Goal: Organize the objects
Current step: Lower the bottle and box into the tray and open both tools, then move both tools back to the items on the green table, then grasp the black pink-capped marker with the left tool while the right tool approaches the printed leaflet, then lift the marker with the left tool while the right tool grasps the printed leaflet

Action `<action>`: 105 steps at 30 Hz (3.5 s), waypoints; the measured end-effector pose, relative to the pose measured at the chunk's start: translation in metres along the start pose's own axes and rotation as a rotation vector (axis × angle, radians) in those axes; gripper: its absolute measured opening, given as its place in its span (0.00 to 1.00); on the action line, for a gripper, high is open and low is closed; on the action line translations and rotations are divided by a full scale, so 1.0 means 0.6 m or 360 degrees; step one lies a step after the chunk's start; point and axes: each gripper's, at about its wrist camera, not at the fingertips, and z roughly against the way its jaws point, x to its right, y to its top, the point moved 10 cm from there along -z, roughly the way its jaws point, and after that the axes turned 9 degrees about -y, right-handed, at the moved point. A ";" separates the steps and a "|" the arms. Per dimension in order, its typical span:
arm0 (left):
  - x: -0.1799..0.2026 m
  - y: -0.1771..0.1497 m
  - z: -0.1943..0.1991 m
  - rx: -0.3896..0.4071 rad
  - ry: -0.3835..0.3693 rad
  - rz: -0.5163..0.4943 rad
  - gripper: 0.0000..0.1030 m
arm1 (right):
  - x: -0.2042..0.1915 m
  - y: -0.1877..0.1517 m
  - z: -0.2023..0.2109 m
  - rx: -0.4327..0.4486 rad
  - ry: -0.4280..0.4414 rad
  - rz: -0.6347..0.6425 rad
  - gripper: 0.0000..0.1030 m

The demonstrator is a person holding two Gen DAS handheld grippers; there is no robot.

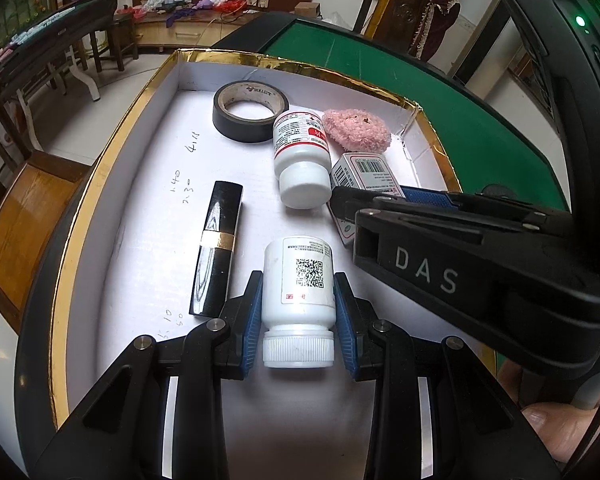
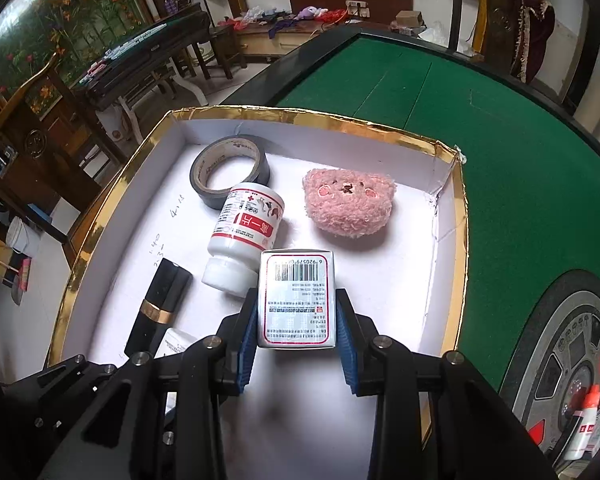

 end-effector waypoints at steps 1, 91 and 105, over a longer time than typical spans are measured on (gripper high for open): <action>0.000 0.001 0.000 0.0000 0.0000 0.0003 0.32 | 0.000 -0.001 0.000 -0.0003 0.0001 -0.0003 0.35; 0.412 -0.128 -0.113 -0.0127 -0.0052 -0.0693 0.14 | 0.528 -0.375 0.298 0.0469 0.0214 -0.0915 0.57; 0.362 -0.157 -0.081 -0.0091 -0.0062 -0.0723 0.14 | 0.475 -0.362 0.220 0.0329 -0.0262 -0.0364 0.73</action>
